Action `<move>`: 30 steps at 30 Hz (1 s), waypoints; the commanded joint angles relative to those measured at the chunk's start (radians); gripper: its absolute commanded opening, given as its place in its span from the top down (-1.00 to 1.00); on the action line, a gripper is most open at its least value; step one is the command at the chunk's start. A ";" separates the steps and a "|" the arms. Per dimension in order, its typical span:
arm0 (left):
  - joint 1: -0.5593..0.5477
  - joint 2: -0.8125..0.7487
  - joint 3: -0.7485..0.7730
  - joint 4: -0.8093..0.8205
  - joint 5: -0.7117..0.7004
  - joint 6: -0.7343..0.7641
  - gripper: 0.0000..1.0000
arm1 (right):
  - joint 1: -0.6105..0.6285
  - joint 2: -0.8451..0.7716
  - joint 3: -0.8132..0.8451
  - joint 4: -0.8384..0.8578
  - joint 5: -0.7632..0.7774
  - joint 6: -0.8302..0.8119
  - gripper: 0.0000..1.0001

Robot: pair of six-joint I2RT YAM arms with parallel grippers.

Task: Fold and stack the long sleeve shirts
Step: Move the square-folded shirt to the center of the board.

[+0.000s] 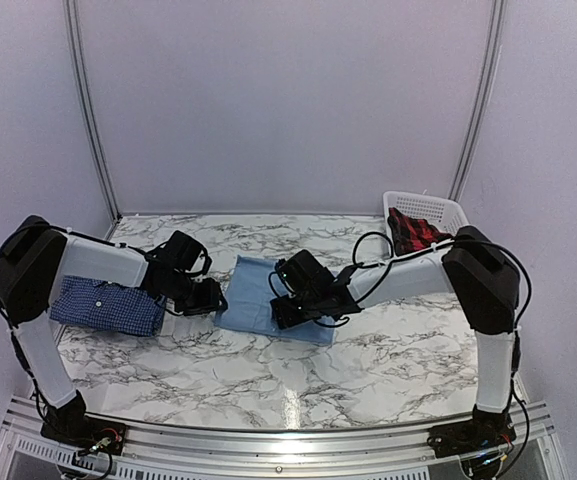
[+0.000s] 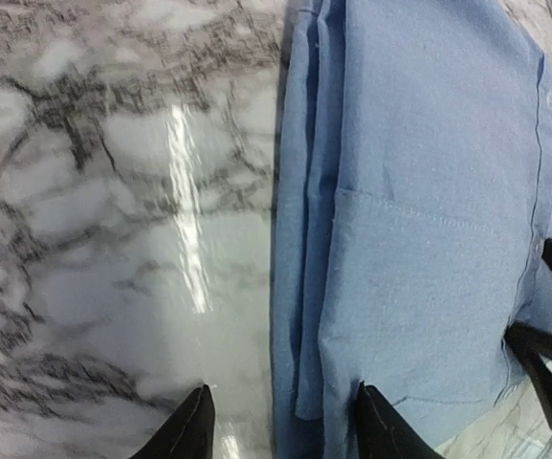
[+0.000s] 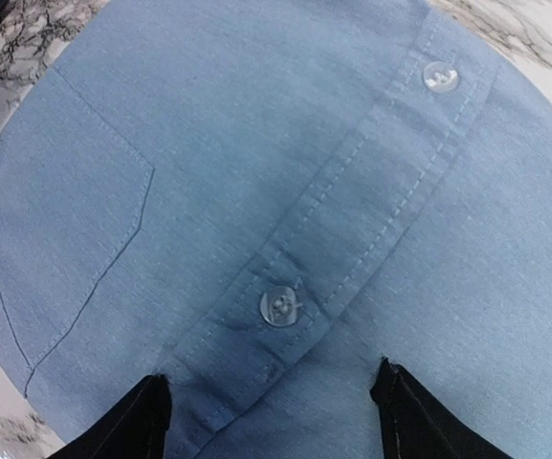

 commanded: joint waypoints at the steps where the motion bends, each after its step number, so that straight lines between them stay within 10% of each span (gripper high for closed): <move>1: -0.067 -0.090 -0.091 -0.018 -0.002 -0.053 -0.04 | 0.014 -0.061 -0.119 -0.098 -0.014 -0.063 -0.49; 12: -0.149 -0.274 -0.205 -0.022 -0.017 -0.152 -0.05 | 0.074 -0.258 -0.235 -0.154 -0.033 -0.046 -0.57; 30: -0.162 -0.074 -0.088 -0.001 0.037 -0.198 -0.05 | -0.069 -0.355 -0.319 -0.092 -0.080 0.043 -0.41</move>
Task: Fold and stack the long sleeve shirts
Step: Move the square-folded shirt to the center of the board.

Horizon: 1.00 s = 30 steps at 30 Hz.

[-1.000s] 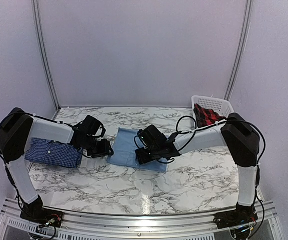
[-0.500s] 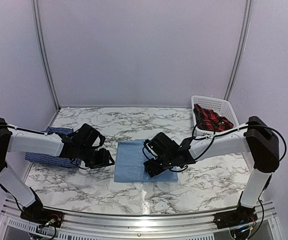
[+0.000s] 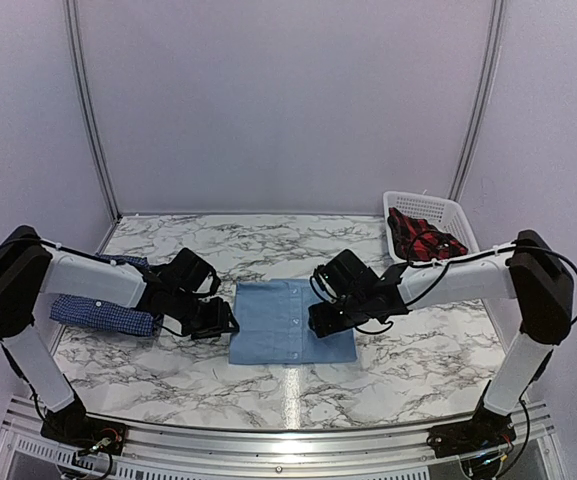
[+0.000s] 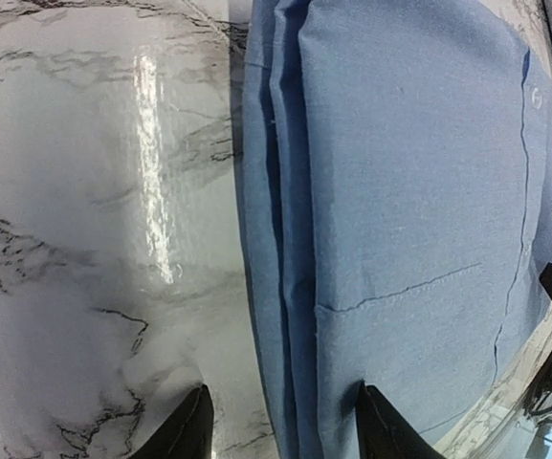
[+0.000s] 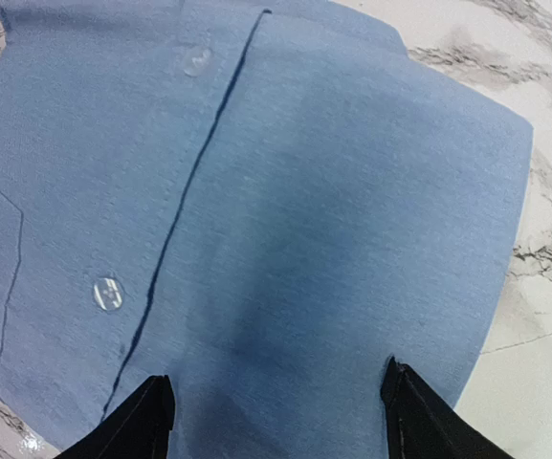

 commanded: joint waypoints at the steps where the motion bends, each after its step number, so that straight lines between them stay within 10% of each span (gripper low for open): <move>1: -0.015 0.058 0.056 -0.023 -0.022 -0.013 -0.02 | -0.027 -0.043 -0.051 0.041 -0.020 0.010 -0.40; 23: -0.060 0.129 0.125 -0.080 -0.156 -0.089 1.00 | -0.071 -0.109 -0.203 0.118 -0.031 0.050 -0.36; 30: -0.015 0.060 0.079 -0.094 -0.160 -0.029 1.00 | -0.071 -0.124 -0.190 0.100 -0.030 0.061 -0.36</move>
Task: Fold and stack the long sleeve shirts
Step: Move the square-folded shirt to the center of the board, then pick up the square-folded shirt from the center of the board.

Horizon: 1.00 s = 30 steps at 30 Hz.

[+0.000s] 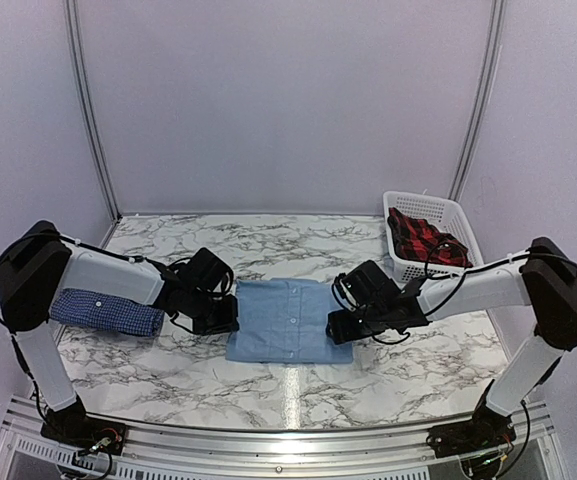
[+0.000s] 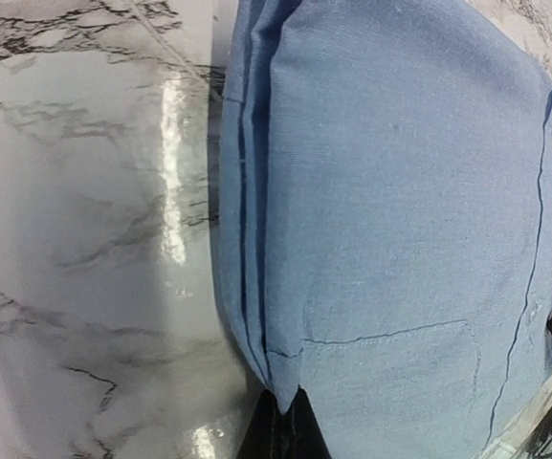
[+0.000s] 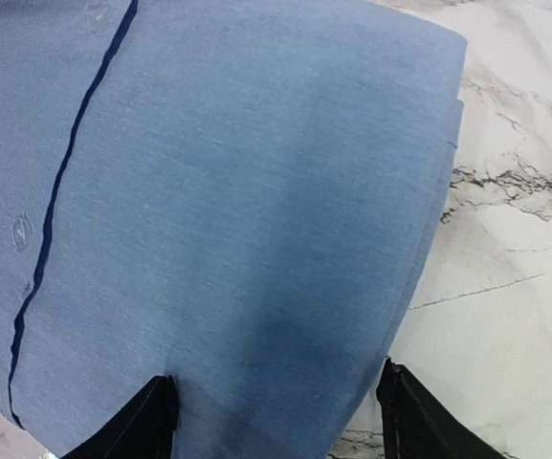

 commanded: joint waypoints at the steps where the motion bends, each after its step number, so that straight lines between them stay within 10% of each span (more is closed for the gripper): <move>1: 0.048 -0.068 -0.048 -0.078 -0.030 0.064 1.00 | -0.009 -0.030 0.008 -0.008 -0.005 0.022 -0.35; 30: 0.204 -0.172 -0.018 -0.200 0.026 0.301 1.00 | 0.046 0.144 0.217 -0.020 0.056 0.020 0.30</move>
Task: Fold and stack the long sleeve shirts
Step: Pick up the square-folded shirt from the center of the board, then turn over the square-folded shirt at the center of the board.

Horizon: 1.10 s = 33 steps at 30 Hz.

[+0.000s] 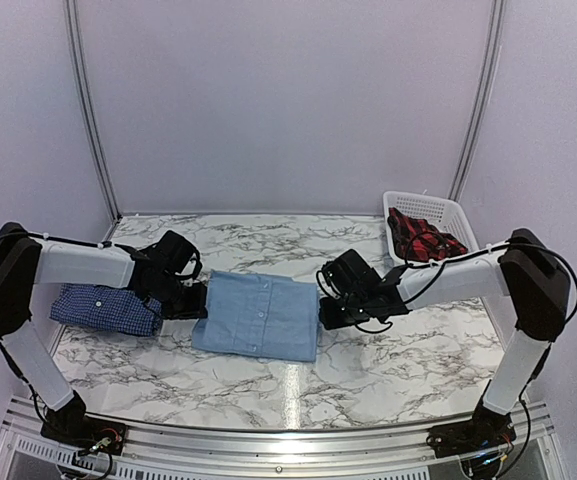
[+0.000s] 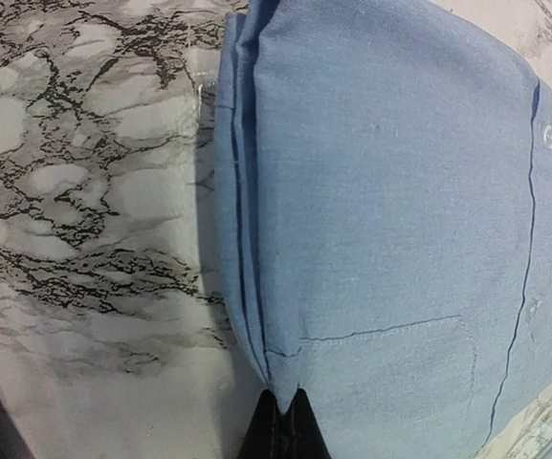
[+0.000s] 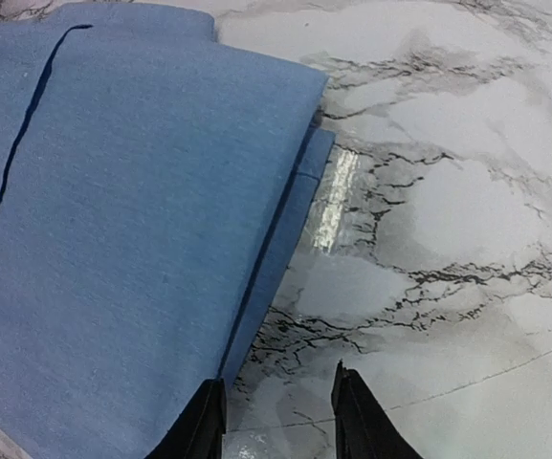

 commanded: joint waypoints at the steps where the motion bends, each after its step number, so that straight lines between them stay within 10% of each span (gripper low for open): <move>1: 0.016 -0.044 0.021 -0.042 0.005 0.029 1.00 | 0.035 0.044 0.073 -0.006 0.011 -0.010 0.30; 19: 0.086 -0.180 0.063 -0.086 0.008 0.082 1.00 | 0.143 0.264 0.296 -0.063 -0.018 -0.010 0.37; 27: 0.065 -0.142 0.481 -0.328 0.223 0.267 1.00 | 0.150 0.262 0.428 0.080 -0.266 -0.028 -0.19; 33: -0.113 0.244 0.817 -0.428 0.254 0.262 1.00 | 0.035 -0.031 0.163 0.073 -0.207 -0.041 -0.23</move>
